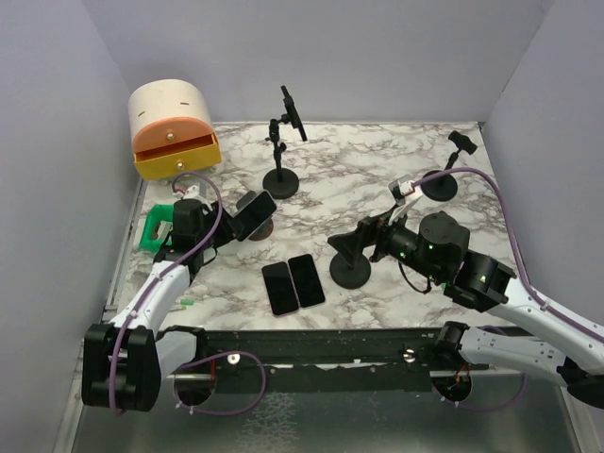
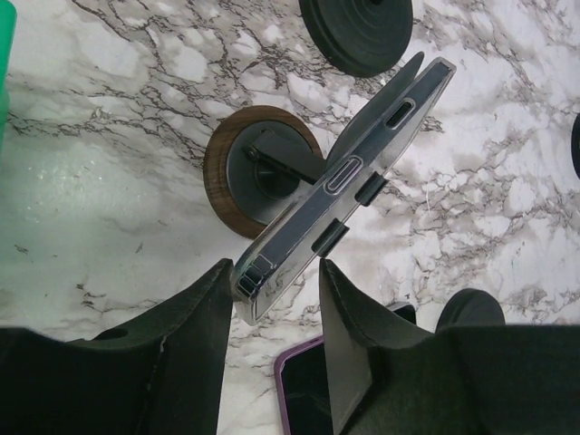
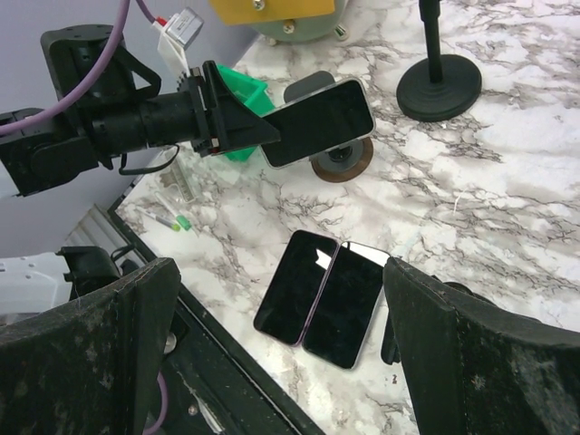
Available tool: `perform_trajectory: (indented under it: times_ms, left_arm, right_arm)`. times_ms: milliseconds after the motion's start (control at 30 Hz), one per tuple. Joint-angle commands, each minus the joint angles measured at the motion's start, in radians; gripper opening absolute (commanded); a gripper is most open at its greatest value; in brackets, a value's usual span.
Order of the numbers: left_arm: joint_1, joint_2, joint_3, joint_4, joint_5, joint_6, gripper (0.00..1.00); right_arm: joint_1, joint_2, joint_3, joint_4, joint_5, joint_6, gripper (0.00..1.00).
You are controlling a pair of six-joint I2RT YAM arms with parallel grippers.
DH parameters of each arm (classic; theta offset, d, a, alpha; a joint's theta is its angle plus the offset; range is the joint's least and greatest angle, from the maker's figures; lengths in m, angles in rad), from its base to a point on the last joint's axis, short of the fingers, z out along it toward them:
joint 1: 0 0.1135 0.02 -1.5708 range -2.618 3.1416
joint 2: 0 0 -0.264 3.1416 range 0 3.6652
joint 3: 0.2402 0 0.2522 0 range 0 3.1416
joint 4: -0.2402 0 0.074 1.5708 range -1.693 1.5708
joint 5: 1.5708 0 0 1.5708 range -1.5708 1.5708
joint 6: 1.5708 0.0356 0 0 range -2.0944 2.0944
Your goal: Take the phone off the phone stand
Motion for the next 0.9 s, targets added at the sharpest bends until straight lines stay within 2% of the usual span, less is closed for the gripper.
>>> perform_trajectory:
  times_ms: [0, 200, 333, 500, 633, 867]
  left_arm:
    - [0.009, -0.011, -0.003, 0.061, 0.03, -0.007, 0.37]
    - [0.009, -0.054, -0.015, 0.044, 0.011, 0.0, 0.12]
    - [0.009, -0.085, -0.02, 0.036, 0.01, 0.004, 0.0]
    - [0.009, -0.134, -0.029, 0.034, 0.032, 0.008, 0.0]
    - [0.009, -0.238, -0.035, 0.051, 0.053, 0.007, 0.0]
    - [0.004, -0.312, 0.048, 0.034, 0.123, 0.013, 0.0]
  right_arm:
    - [-0.001, -0.004, 0.011, 0.017, -0.013, -0.026, 0.99]
    - [-0.001, 0.008, 0.011, 0.018, -0.009, -0.032, 0.99]
    - [-0.001, 0.012, 0.012, 0.017, -0.004, -0.034, 0.99]
    - [-0.001, 0.012, 0.01, 0.008, 0.004, -0.035, 0.99]
    - [-0.001, 0.009, 0.011, -0.003, 0.016, -0.041, 0.99]
    - [-0.001, 0.009, 0.032, -0.016, 0.018, -0.049, 0.99]
